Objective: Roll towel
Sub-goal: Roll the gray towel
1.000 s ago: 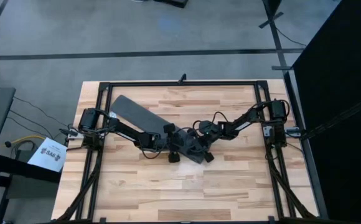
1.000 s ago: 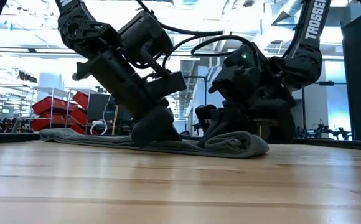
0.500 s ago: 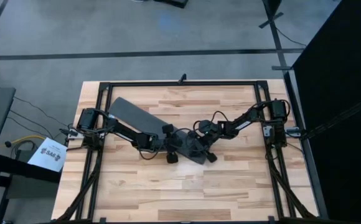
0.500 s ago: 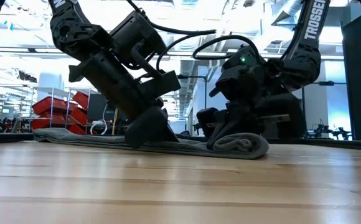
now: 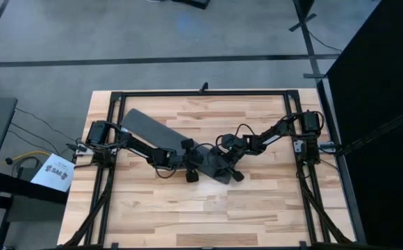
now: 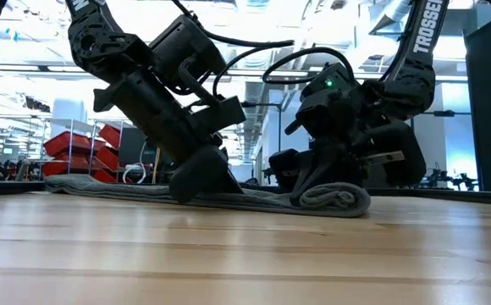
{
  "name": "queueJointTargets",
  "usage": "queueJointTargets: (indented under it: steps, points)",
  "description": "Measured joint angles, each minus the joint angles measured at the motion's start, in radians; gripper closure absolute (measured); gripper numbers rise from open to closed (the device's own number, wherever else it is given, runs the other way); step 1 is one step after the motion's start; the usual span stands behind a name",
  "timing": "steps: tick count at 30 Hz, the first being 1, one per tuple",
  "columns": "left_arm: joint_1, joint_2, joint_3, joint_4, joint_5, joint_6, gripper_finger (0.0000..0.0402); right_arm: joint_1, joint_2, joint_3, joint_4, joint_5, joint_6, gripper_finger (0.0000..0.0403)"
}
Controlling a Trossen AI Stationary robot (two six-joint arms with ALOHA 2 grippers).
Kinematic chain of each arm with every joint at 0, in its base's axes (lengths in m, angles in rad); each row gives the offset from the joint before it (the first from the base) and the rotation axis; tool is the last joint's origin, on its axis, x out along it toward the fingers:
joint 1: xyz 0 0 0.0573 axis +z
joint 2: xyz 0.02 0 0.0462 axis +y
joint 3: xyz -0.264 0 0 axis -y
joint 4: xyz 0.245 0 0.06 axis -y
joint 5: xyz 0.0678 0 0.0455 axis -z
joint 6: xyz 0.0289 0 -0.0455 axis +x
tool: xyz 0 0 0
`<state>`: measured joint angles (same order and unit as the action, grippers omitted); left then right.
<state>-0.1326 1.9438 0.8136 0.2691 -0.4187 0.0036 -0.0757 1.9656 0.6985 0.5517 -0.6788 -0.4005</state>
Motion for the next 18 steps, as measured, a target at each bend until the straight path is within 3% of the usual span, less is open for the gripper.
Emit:
queueJointTargets:
  steps: [12, 18]
  points:
    - [-0.002, -0.086, 0.027, -0.029, 0.012, 0.076, 0.0396, -0.01, 0.001, -0.002, 0.031, 0.014, -0.017, 0.0403]
    - [-0.043, -0.117, 0.084, 0.043, -0.003, 0.102, 0.0396, -0.012, 0.001, -0.002, 0.034, 0.041, -0.034, 0.0403]
